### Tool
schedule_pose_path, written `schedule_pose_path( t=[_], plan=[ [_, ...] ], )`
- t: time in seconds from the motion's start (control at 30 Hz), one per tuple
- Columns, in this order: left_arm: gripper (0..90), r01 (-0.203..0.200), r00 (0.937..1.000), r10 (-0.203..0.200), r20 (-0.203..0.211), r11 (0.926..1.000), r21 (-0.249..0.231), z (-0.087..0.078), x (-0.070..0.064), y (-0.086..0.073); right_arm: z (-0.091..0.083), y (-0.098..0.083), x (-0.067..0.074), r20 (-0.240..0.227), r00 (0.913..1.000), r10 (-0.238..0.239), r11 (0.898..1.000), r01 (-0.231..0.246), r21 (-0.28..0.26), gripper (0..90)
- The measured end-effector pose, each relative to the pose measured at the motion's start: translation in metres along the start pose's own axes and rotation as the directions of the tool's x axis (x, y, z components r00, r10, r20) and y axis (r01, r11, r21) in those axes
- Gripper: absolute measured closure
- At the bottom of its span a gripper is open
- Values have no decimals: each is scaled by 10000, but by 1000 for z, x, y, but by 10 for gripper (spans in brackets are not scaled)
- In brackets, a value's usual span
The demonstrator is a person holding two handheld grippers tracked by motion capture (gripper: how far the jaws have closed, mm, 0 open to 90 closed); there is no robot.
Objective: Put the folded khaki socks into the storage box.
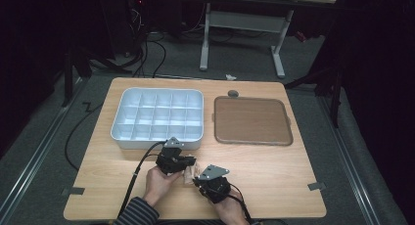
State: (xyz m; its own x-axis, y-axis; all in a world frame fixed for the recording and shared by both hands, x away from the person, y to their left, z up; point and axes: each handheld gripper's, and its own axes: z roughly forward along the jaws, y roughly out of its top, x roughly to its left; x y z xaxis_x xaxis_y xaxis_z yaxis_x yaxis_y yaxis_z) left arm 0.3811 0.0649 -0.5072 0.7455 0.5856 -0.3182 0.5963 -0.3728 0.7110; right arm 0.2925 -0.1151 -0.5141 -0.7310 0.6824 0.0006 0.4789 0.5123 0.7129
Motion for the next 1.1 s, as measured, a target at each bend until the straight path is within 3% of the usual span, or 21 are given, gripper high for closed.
schedule_pose_path(
  t=[0.23,0.43,0.7,0.87,1.1],
  plan=[
    [857,-45,9999,46,-106,10000,14,5,0,-1,0,-7,-3,90,10000,-5,9998,3,213,884],
    [858,-594,9977,597,-336,9982,116,12,-2,-2,4,-12,-4,153,9998,-159,9992,153,378,888],
    [855,-615,9974,618,-359,9981,93,12,-3,-2,3,-11,-6,-1,10000,74,9994,-74,337,876],
    [847,-438,9984,439,-351,9990,30,11,-3,-3,-6,-12,-10,-65,9989,455,9981,-458,-408,777],
    [844,-343,9992,344,-204,9994,65,10,-1,-2,-16,2,-8,-34,9996,284,9932,-286,-1124,858]
  ],
)
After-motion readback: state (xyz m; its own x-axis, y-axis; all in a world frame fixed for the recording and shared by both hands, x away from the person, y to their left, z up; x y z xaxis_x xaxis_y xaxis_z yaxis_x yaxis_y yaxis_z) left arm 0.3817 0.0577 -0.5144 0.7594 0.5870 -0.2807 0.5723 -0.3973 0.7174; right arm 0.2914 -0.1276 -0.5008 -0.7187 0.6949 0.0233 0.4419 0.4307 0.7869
